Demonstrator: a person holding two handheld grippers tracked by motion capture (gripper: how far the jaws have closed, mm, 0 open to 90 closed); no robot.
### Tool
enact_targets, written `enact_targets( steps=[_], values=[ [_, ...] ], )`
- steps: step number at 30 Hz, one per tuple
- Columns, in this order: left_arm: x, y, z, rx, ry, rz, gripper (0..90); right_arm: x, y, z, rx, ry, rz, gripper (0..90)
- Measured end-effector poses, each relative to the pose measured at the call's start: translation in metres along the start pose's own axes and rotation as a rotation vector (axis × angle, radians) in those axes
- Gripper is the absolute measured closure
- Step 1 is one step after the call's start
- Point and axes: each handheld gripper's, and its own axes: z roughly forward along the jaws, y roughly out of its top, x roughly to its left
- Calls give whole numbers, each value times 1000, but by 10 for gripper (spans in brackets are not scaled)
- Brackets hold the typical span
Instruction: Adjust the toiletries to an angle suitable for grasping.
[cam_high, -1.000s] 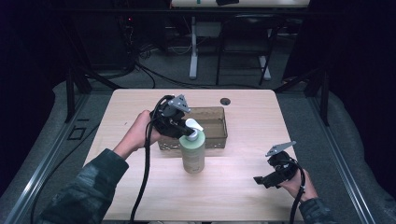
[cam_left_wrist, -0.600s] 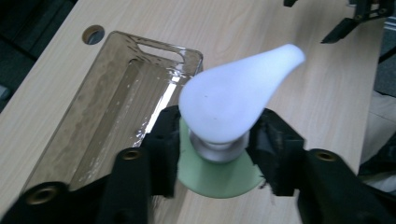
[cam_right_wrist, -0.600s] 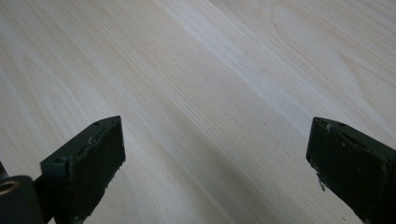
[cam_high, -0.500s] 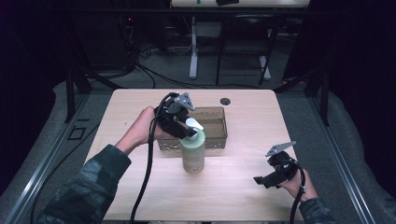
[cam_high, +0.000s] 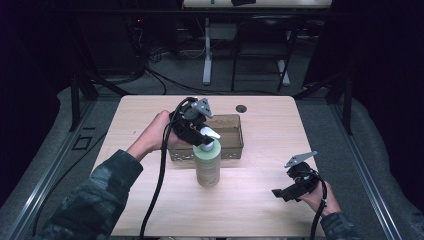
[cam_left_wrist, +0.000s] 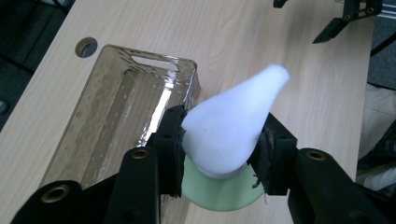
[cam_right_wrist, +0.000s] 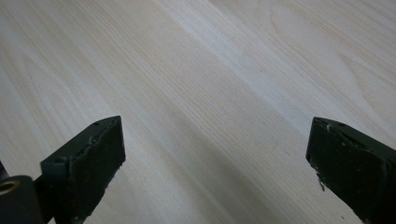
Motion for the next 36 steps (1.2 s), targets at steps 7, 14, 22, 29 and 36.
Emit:
enact_targets(
  steps=[7,14,22,29,36],
  values=[
    [-2,0,-1,0,-2,8,617,0,0,0,-2,-2,2,41],
    [-3,-3,-5,16,11,-2,618,0,0,0,-2,-2,3,41],
    [-2,-5,-9,41,29,-26,619,0,0,0,0,-5,1,41],
    [0,-7,-11,65,47,-38,619,0,0,0,0,-7,3,41],
    [3,-16,-18,77,63,-64,620,0,0,0,2,-10,0,42]
  ],
)
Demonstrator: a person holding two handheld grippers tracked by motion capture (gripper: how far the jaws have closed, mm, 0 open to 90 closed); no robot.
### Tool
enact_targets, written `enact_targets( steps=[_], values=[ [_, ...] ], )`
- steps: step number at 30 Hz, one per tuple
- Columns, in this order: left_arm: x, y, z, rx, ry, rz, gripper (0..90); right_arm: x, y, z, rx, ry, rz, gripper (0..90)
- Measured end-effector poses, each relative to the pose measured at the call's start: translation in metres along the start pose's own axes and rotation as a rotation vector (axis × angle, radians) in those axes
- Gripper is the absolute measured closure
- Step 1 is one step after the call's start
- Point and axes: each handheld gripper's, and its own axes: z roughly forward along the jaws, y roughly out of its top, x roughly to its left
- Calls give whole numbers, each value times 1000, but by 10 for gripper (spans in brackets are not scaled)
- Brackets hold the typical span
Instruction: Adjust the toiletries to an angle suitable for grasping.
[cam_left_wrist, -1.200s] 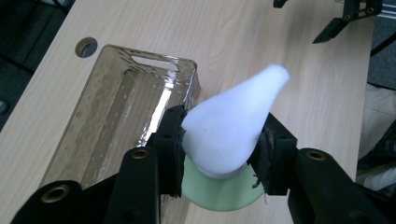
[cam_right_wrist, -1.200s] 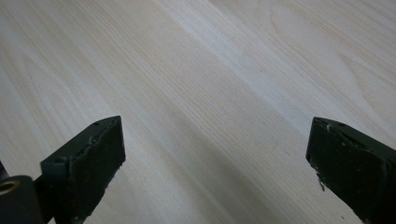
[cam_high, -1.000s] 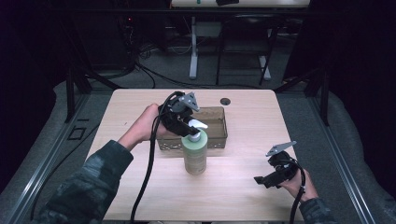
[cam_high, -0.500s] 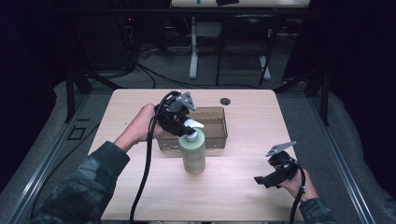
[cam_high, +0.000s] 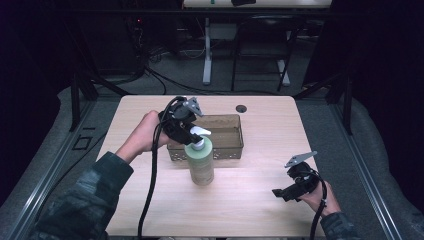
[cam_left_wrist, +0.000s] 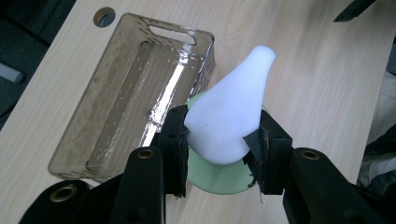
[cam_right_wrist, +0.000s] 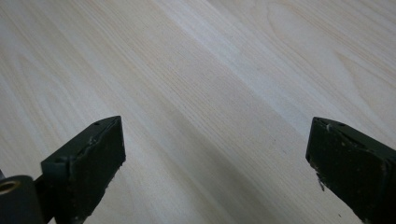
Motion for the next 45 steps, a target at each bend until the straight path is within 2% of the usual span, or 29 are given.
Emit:
enact_targets(
  steps=[5,15,17,18,20,22,30,35,39,45],
  values=[
    [3,-7,-4,6,14,-18,619,0,0,0,0,0,0,42],
    [11,-24,-14,28,55,-83,620,0,0,0,0,-2,1,42],
    [14,-30,-18,36,69,-110,620,0,0,0,-1,-1,5,43],
    [14,-30,-18,36,69,-110,619,0,0,0,0,-1,5,43],
    [15,-37,-21,39,86,-147,620,0,0,0,1,-3,1,42],
    [16,-39,-23,47,93,-152,619,1,0,0,3,-3,4,43],
    [23,-54,-33,65,129,-237,619,1,0,1,4,-4,1,43],
    [25,-61,-36,73,144,-256,619,1,0,1,5,-2,5,44],
    [25,-63,-36,61,150,-247,618,2,0,2,6,3,10,44],
    [29,-68,-35,19,121,-246,611,2,0,1,5,3,7,45]
  ],
)
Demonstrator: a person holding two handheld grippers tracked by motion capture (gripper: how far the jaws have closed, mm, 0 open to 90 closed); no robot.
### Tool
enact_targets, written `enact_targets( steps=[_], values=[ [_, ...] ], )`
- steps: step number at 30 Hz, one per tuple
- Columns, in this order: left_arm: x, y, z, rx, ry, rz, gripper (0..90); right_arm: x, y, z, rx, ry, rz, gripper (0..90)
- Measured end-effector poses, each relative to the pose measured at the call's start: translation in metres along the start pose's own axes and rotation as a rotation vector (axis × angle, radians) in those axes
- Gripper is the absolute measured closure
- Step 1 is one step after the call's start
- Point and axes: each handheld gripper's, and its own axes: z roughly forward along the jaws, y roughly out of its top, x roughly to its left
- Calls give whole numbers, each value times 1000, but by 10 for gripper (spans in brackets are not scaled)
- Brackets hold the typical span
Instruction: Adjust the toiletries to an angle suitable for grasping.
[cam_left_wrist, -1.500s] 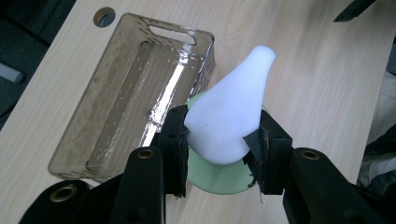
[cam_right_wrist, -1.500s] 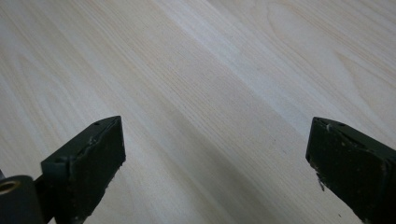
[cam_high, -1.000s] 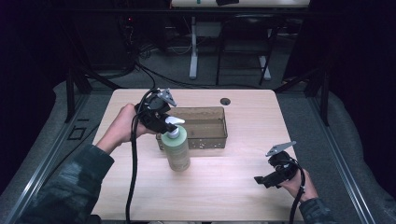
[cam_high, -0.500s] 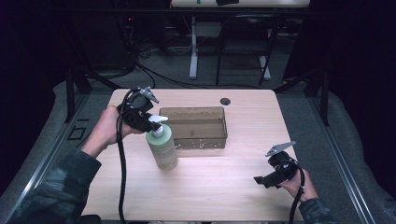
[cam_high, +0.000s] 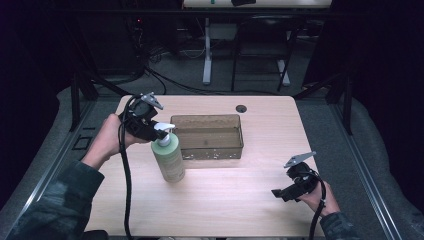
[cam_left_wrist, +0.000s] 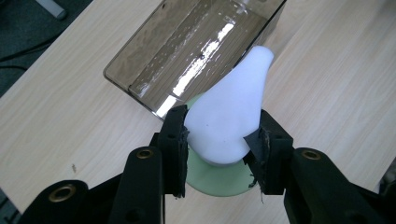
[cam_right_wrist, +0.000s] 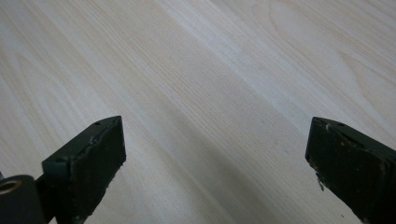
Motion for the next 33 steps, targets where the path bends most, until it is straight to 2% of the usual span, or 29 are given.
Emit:
enact_targets(
  steps=[3,5,6,7,9,13,20,23,27,33],
  values=[
    [1,-1,1,-7,3,-12,570,-1,0,0,1,-7,-4,45],
    [2,-2,2,-15,-10,-8,564,-1,0,0,0,-6,-4,45],
    [3,-2,4,-25,-11,-21,521,-1,0,0,2,-5,-5,45],
    [4,-3,5,-34,-26,-19,519,-1,0,0,1,-3,-3,45],
    [5,-3,7,-36,-24,-16,506,0,0,0,1,-2,2,46],
    [6,-2,9,-63,-38,-11,519,-1,-1,0,4,-5,-7,47],
    [4,2,10,-64,-44,13,602,-1,-2,-1,2,-7,4,47],
    [3,2,10,-68,-41,8,609,-1,-2,-1,1,-5,5,47],
    [1,1,10,-82,-23,-21,614,-1,-2,-1,-2,-8,4,47],
    [0,0,9,-79,-20,-25,615,-1,-2,-1,-1,-5,3,47]
  ],
)
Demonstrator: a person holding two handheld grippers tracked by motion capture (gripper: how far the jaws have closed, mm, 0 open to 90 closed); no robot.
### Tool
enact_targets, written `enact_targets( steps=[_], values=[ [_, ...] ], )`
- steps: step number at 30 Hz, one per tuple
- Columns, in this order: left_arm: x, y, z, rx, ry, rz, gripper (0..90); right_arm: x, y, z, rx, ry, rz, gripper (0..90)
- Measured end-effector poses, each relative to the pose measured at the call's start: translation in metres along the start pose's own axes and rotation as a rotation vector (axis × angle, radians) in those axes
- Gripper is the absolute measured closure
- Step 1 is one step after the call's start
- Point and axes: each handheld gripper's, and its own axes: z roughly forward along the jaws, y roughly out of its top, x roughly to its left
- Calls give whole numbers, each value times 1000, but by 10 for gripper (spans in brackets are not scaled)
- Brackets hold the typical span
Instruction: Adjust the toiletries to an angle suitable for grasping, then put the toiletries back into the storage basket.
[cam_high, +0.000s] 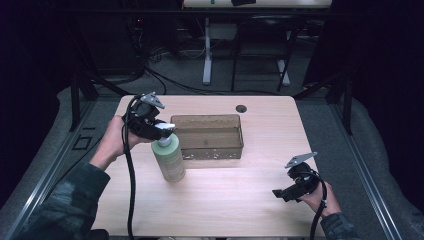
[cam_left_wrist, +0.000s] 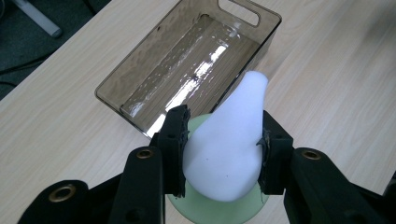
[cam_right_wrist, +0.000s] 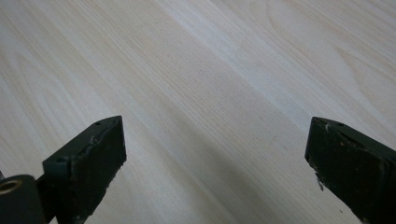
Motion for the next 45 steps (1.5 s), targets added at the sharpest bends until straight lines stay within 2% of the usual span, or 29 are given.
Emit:
enact_targets(
  steps=[25,34,45],
  values=[
    [1,1,-4,29,-6,9,621,-1,-1,1,9,-23,-7,0],
    [0,6,-13,34,5,18,622,-2,-1,3,9,-38,-20,0],
    [-1,14,-21,46,-5,37,622,-5,-3,4,2,-49,-23,0]
  ],
)
